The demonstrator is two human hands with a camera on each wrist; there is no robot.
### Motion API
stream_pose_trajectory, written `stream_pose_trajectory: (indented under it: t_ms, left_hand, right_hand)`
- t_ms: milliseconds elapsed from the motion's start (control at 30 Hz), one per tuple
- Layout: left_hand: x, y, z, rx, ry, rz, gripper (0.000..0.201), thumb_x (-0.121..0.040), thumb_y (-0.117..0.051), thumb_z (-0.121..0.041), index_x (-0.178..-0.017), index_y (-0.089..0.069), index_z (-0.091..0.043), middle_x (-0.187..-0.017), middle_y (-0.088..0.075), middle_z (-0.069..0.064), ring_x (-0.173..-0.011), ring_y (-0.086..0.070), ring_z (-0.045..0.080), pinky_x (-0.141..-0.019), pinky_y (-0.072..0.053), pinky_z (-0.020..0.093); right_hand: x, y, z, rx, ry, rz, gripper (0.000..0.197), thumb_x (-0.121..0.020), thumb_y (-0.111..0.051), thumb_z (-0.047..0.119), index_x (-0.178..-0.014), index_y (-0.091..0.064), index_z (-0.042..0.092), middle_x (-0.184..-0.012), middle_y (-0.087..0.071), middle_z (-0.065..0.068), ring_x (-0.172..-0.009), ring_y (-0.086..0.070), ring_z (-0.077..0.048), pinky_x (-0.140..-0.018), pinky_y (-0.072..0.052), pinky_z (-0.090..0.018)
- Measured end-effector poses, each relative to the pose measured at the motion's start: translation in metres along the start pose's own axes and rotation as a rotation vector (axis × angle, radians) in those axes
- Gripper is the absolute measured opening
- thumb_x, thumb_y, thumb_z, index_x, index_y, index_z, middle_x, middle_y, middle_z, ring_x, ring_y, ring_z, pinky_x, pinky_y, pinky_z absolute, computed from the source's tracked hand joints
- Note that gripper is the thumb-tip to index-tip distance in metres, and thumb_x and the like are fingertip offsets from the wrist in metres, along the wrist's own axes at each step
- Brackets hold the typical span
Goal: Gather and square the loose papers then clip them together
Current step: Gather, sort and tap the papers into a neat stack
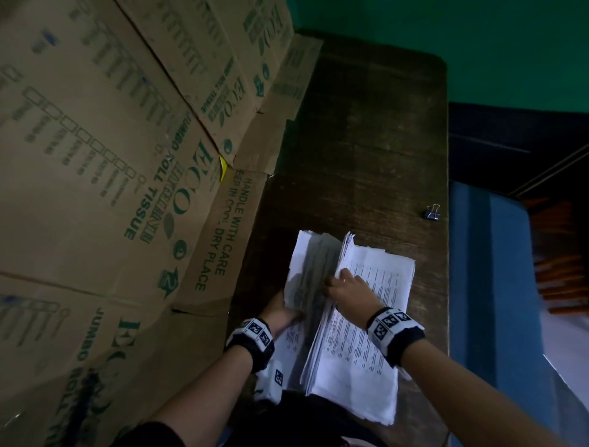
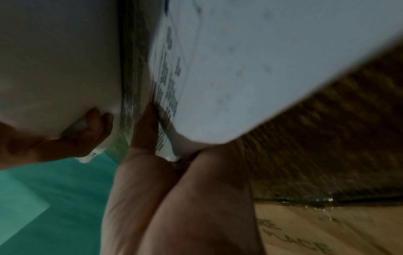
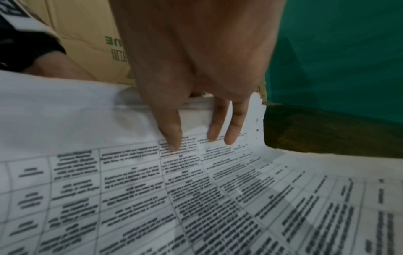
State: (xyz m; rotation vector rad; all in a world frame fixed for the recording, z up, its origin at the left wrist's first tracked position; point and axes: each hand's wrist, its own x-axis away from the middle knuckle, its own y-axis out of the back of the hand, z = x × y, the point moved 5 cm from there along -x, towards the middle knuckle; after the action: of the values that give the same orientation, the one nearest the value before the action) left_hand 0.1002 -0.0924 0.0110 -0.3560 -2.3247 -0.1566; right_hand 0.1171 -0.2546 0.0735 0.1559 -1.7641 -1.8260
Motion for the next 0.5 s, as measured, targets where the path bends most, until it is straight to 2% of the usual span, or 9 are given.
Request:
stream_pose_trajectory:
  t_ms: [67,167,233,367,433,500]
  left_hand:
    - [0.000,-0.004,0.006,-0.031,0.019,0.006,0.076,-0.065,-0.080,-0.013,-0.132,-0.049,-0.031,-0.115,-0.066,-0.003,-0.106,-0.063,0.017,-0.091,-0.054,0.039]
    - [0.004,-0.013,-0.001,-0.026,-0.008,-0.016,0.071,-0.067,-0.078,-0.003,-0.129,-0.051,-0.024,-0.118,-0.065,-0.002,-0.106,-0.063,0.016,-0.086,-0.054,0.032]
    - [0.008,-0.011,-0.015,-0.079,-0.044,-0.087,0.060,-0.074,-0.073,0.002,-0.123,-0.049,-0.023,-0.118,-0.060,-0.004,-0.106,-0.059,0.016,-0.085,-0.050,0.029]
    - [0.020,0.022,-0.047,-0.285,-0.212,-0.287,0.074,-0.075,-0.074,-0.004,-0.140,-0.039,-0.010,-0.131,-0.053,0.005,-0.123,-0.052,0.026,-0.097,-0.044,0.033]
    - [0.040,0.045,-0.068,-0.302,-0.295,-0.390,0.070,-0.077,-0.069,-0.002,-0.140,-0.041,-0.010,-0.130,-0.056,0.010,-0.117,-0.055,0.026,-0.094,-0.047,0.034]
    - [0.064,0.068,-0.095,-0.284,-0.413,-0.485,0.050,-0.077,-0.066,0.002,-0.124,-0.053,-0.009,-0.109,-0.064,0.011,-0.095,-0.059,0.021,-0.079,-0.047,0.031]
  right_hand:
    - [-0.001,-0.003,0.000,0.020,0.005,0.046,0.038,-0.089,-0.050,-0.001,-0.121,-0.060,0.016,-0.119,-0.057,-0.004,-0.103,-0.047,-0.026,-0.079,-0.048,-0.038]
    - [0.001,-0.006,0.002,0.058,0.018,0.082,0.035,-0.091,-0.047,-0.001,-0.118,-0.064,0.013,-0.119,-0.056,-0.008,-0.107,-0.047,-0.029,-0.083,-0.046,-0.039]
    - [0.003,-0.006,0.001,0.076,0.019,0.093,0.037,-0.090,-0.045,-0.004,-0.117,-0.065,0.011,-0.119,-0.056,-0.009,-0.107,-0.047,-0.031,-0.085,-0.045,-0.040]
    - [0.009,-0.001,-0.004,0.085,0.017,0.043,0.036,-0.081,-0.051,-0.011,-0.105,-0.070,0.009,-0.111,-0.061,-0.011,-0.099,-0.053,-0.035,-0.077,-0.048,-0.043]
    - [0.010,-0.003,-0.002,0.107,-0.001,0.057,0.034,-0.079,-0.054,-0.012,-0.100,-0.071,0.008,-0.108,-0.062,-0.011,-0.097,-0.054,-0.036,-0.076,-0.049,-0.043]
    - [0.008,-0.005,0.004,0.118,-0.030,0.096,0.035,-0.082,-0.051,-0.010,-0.107,-0.068,0.007,-0.113,-0.060,-0.013,-0.104,-0.051,-0.036,-0.083,-0.047,-0.043]
